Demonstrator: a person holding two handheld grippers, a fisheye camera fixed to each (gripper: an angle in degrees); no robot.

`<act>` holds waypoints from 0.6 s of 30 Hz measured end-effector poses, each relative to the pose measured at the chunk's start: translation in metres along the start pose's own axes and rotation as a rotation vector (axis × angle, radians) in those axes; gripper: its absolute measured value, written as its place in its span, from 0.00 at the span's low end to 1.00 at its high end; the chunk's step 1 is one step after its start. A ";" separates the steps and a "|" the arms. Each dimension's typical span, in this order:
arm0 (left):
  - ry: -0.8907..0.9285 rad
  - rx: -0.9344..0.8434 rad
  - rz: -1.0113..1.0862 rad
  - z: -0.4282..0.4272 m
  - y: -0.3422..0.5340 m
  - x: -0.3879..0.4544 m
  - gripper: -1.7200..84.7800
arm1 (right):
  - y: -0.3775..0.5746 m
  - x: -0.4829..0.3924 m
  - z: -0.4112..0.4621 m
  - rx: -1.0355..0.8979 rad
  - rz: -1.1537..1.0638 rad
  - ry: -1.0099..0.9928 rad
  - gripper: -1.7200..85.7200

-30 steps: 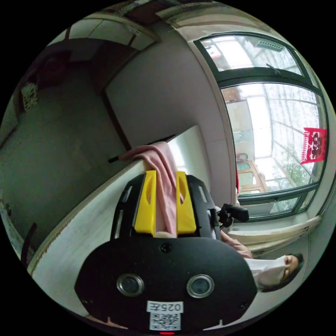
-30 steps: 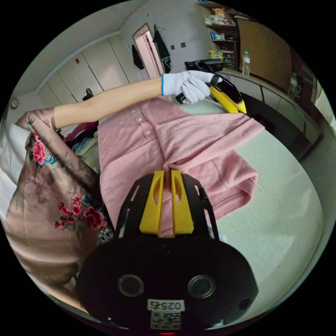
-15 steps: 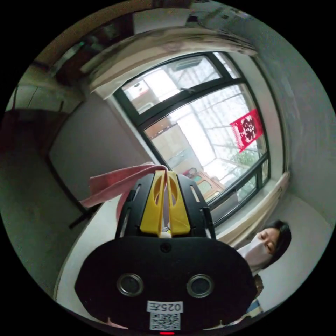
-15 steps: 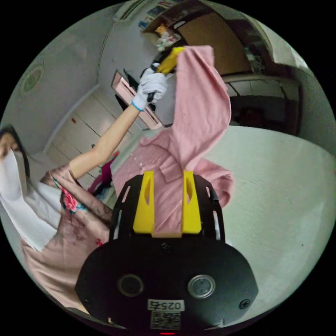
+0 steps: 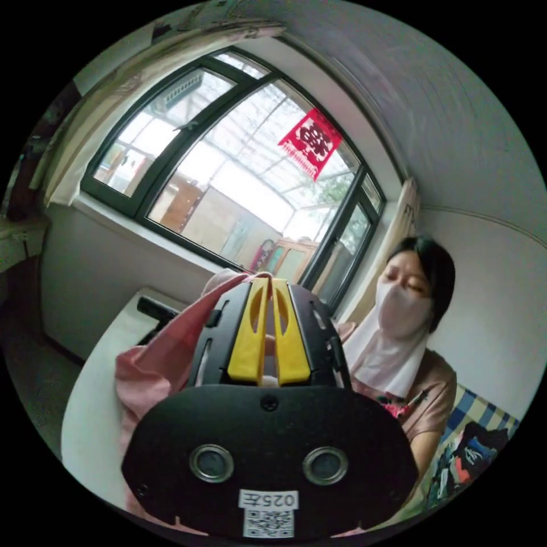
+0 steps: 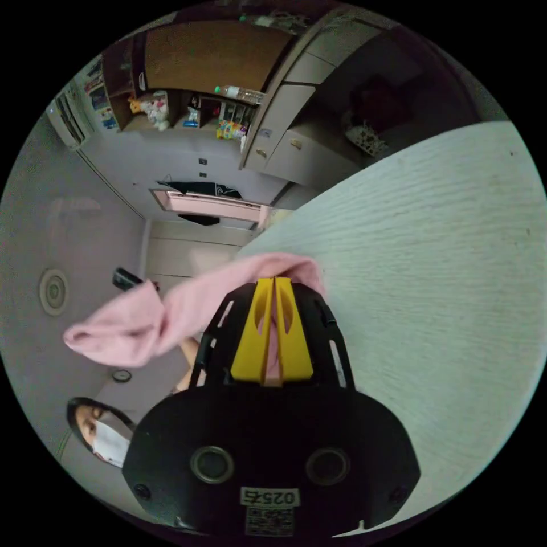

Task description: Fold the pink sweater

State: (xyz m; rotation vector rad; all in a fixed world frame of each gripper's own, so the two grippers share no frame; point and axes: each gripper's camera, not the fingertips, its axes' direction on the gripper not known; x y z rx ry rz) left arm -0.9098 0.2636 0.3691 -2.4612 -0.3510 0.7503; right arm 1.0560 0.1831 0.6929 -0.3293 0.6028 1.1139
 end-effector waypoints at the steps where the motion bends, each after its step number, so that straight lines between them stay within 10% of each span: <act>1: 0.014 -0.036 0.019 0.016 0.025 0.010 0.00 | -0.003 0.007 -0.004 0.014 0.023 -0.035 0.01; 10: -0.531 -0.631 0.202 0.179 0.222 0.091 0.00 | 0.058 0.002 -0.026 -0.078 -0.108 0.031 0.11; 18: -0.633 -0.590 0.240 0.212 0.277 0.116 0.00 | 0.196 -0.082 0.041 -0.181 -0.444 -0.002 0.15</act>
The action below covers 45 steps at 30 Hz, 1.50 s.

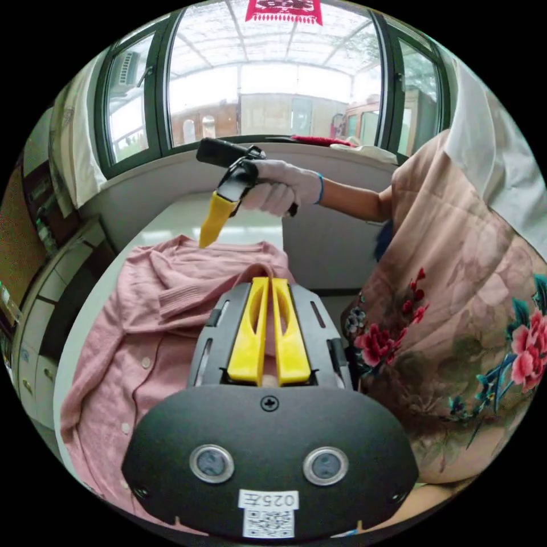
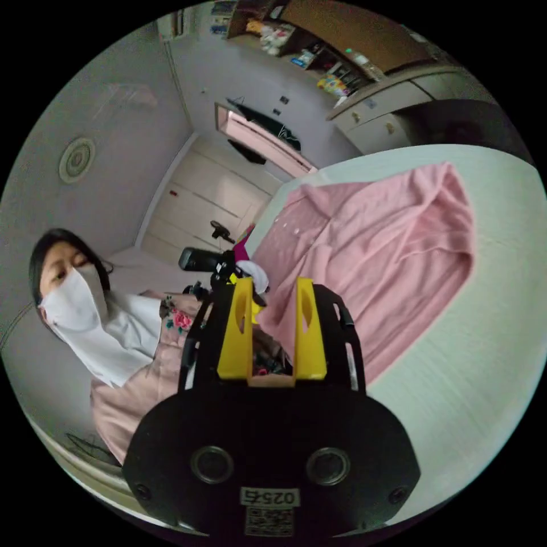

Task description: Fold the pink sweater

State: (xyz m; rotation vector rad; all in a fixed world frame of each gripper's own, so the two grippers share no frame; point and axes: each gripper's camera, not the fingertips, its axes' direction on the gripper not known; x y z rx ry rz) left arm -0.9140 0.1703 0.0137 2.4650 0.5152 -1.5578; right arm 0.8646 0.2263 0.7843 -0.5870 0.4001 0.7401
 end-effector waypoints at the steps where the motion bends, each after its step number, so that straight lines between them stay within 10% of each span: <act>1: -0.002 -0.016 -0.022 0.004 0.000 0.003 0.00 | 0.006 -0.012 0.020 -0.028 -0.015 0.016 0.16; 15: -0.072 -0.089 -0.355 0.046 0.021 -0.006 0.00 | -0.002 -0.073 0.224 -0.204 -0.206 0.824 0.12; 45: -0.002 0.135 -0.621 0.043 0.065 -0.070 0.00 | -0.008 -0.025 0.227 -0.064 0.073 0.524 0.08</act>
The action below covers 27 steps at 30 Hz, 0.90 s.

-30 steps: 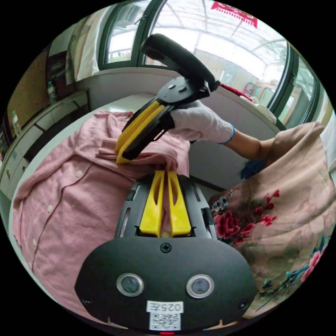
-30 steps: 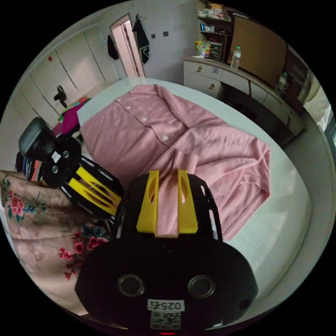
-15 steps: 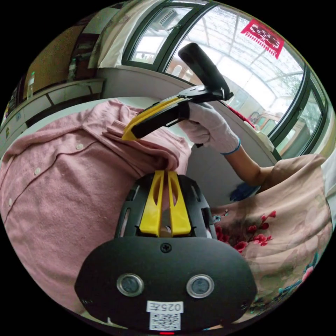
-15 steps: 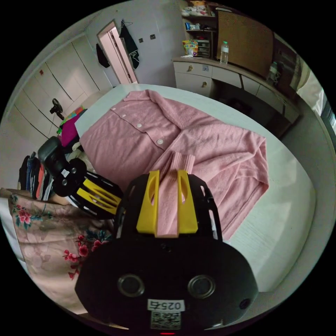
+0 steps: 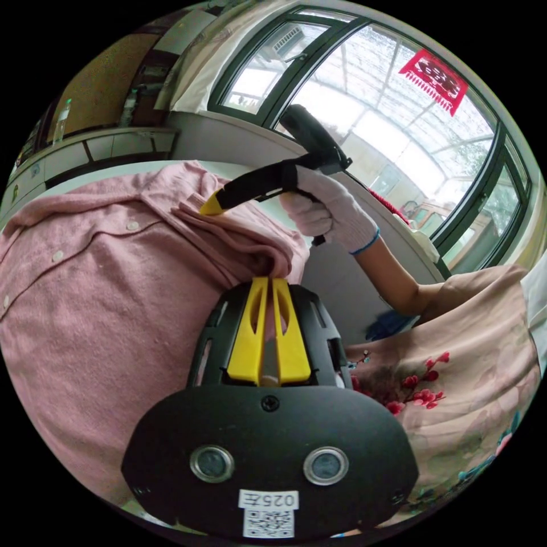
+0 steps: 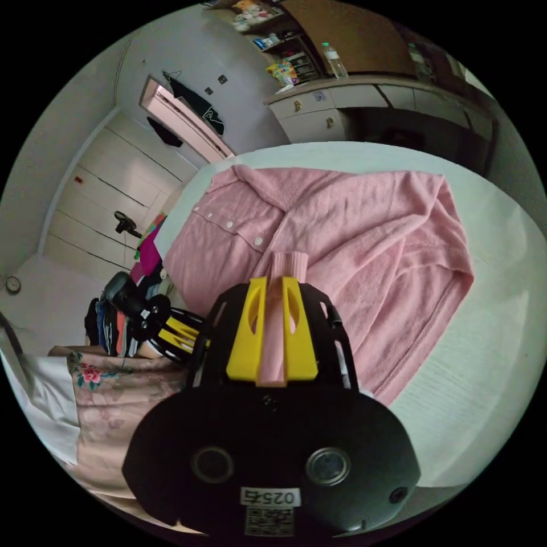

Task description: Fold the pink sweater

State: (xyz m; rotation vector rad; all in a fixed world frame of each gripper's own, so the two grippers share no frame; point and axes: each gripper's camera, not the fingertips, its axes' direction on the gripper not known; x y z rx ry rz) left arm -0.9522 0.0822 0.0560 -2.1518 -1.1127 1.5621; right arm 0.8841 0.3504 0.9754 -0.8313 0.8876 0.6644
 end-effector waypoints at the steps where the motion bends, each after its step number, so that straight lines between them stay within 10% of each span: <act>1: -0.002 0.002 -0.001 -0.001 -0.001 -0.001 0.00 | 0.000 0.004 -0.001 0.005 0.012 -0.015 0.08; 16: 0.040 -0.020 -0.050 -0.033 -0.005 -0.011 0.05 | 0.018 -0.047 -0.014 0.024 -0.113 0.280 0.02; 27: 0.091 0.233 -0.110 -0.114 -0.013 -0.038 0.11 | 0.059 -0.044 -0.157 0.268 -0.243 -0.227 0.01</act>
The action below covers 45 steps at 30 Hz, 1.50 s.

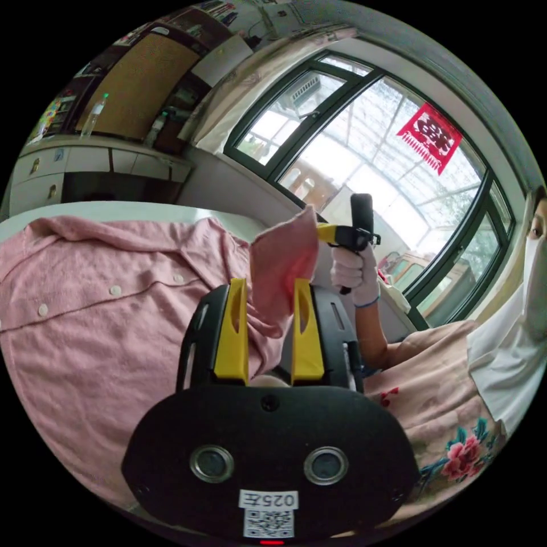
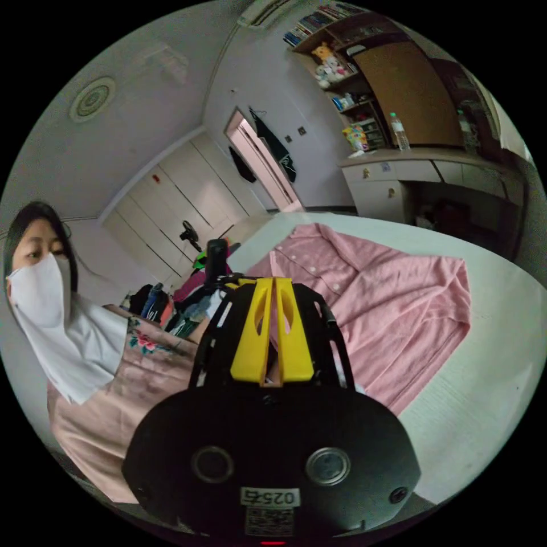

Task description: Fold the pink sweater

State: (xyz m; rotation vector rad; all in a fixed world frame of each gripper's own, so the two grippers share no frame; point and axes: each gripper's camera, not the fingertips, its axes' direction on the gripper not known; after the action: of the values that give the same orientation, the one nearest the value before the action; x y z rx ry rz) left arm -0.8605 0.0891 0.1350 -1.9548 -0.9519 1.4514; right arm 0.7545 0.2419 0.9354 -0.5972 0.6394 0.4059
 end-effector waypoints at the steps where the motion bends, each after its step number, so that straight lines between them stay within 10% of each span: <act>1: 0.006 0.010 0.004 0.002 -0.005 -0.002 0.11 | 0.000 -0.004 -0.013 0.018 -0.018 -0.023 0.01; 15: 0.103 0.254 0.379 -0.053 -0.091 0.064 0.00 | -0.005 -0.006 -0.111 0.087 -0.071 0.057 0.07; 28: 0.103 0.222 0.600 -0.065 -0.277 0.145 0.00 | -0.056 0.231 -0.066 -0.051 0.388 -0.071 0.01; 35: 0.142 0.170 0.662 -0.060 -0.246 0.135 0.00 | -0.130 0.348 -0.067 0.007 0.596 -0.264 0.01; 45: 0.296 0.081 0.631 -0.031 -0.174 0.101 0.00 | -0.146 0.395 -0.118 0.098 0.615 0.018 0.01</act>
State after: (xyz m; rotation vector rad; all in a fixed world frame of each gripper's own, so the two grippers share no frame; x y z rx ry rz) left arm -0.8528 0.2761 0.2152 -2.4414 -0.1364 1.4103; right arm 1.0697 0.1232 0.6566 -0.2998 0.8527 0.9376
